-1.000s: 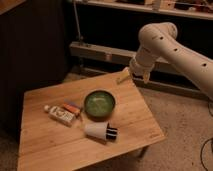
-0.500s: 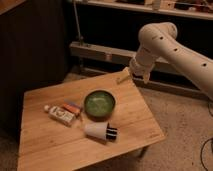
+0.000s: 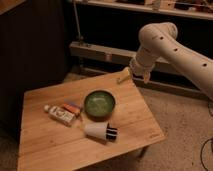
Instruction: Drag the ceramic bowl in a circle
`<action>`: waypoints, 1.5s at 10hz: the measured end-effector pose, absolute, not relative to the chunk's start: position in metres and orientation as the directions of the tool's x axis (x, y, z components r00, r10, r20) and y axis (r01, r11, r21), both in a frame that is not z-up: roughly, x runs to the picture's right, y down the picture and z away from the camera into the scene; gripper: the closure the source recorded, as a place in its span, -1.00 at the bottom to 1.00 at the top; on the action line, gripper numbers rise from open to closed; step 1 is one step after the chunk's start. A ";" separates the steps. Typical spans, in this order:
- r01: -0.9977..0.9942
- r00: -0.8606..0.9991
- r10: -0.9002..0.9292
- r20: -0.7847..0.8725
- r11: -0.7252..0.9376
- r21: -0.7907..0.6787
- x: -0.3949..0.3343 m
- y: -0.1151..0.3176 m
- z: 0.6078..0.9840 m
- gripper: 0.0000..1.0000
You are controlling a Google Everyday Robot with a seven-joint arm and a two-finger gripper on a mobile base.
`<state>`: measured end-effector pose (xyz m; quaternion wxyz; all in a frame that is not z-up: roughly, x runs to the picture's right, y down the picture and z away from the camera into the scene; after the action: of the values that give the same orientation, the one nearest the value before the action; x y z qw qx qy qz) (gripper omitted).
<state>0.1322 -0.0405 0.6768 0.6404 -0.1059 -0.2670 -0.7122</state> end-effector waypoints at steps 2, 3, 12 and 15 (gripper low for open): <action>0.969 -0.157 -0.856 0.493 -0.037 0.245 0.132 -0.040 0.677 -0.60; 0.969 -0.157 -0.856 0.493 -0.037 0.245 0.132 -0.041 0.677 -0.60; 0.969 -0.157 -0.856 0.493 -0.037 0.245 0.132 -0.040 0.677 -0.60; 0.966 -0.160 -0.863 0.479 -0.038 0.254 0.129 -0.047 0.674 -0.60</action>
<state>0.1289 -0.0474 0.6736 0.6408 -0.0974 -0.2656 -0.7137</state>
